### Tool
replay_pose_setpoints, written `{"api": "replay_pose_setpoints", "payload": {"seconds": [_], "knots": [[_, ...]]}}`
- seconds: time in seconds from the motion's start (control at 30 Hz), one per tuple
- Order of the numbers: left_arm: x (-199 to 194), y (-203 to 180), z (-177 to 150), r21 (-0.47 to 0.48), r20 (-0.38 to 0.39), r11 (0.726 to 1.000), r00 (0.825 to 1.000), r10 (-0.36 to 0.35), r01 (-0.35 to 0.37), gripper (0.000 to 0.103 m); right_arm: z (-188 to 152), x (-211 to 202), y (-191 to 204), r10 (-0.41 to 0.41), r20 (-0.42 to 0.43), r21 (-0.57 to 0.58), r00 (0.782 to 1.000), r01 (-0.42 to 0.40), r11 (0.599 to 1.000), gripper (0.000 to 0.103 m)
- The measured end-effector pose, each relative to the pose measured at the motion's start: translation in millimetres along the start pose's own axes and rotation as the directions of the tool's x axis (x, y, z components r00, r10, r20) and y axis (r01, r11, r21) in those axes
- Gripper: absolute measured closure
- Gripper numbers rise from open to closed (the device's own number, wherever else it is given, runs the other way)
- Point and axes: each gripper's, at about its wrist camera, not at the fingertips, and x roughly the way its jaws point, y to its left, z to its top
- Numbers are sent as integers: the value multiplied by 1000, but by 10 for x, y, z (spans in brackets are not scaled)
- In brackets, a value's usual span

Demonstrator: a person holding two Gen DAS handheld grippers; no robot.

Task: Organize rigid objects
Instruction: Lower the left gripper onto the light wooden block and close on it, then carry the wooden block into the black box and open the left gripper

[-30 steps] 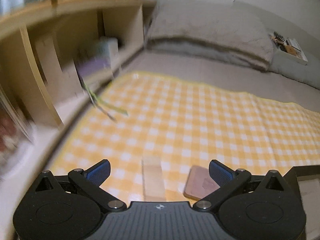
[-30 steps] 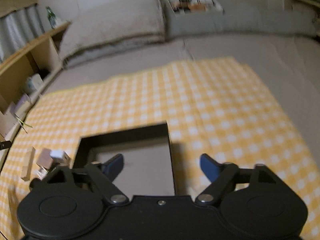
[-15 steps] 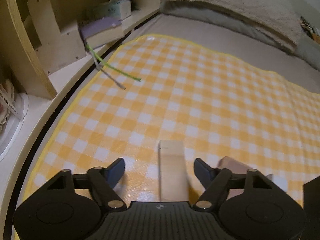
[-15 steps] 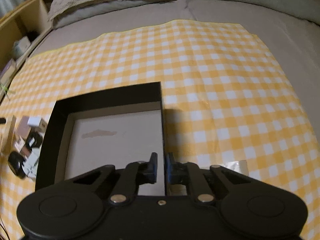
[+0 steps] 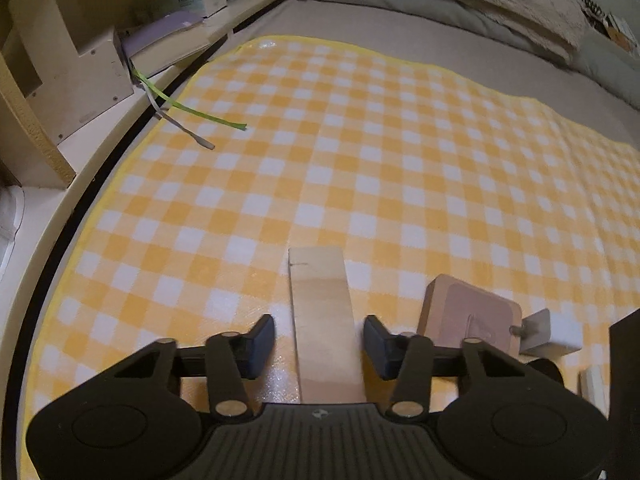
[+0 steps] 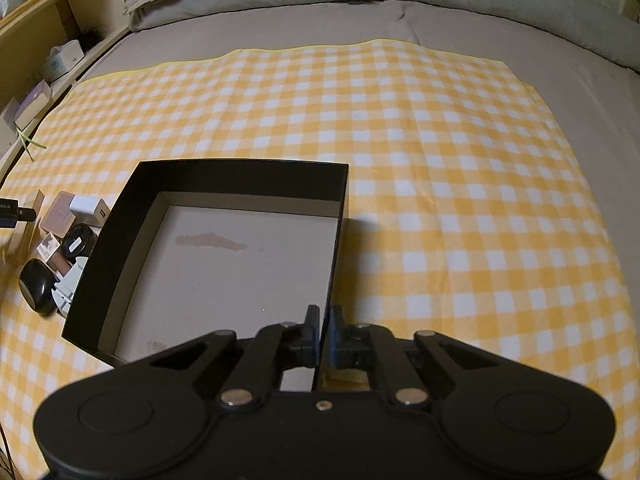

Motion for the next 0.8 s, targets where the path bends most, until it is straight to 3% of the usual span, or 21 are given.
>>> {"api": "replay_pose_setpoints", "payload": {"seconds": [0.1, 0.47, 0.8], "knots": [[17, -16, -10, 13, -10, 1000, 1000, 14, -14, 67, 1, 19, -7, 4, 6, 1, 1000, -4, 1000, 98], [-69, 95, -70, -28, -23, 997, 997, -68, 68, 68, 64, 90, -32, 4, -7, 7, 1000, -4, 1000, 98], [-463, -30, -129, -25, 51, 983, 982, -183, 184, 69, 70, 101, 8, -14, -8, -15, 1000, 14, 1000, 98]]}}
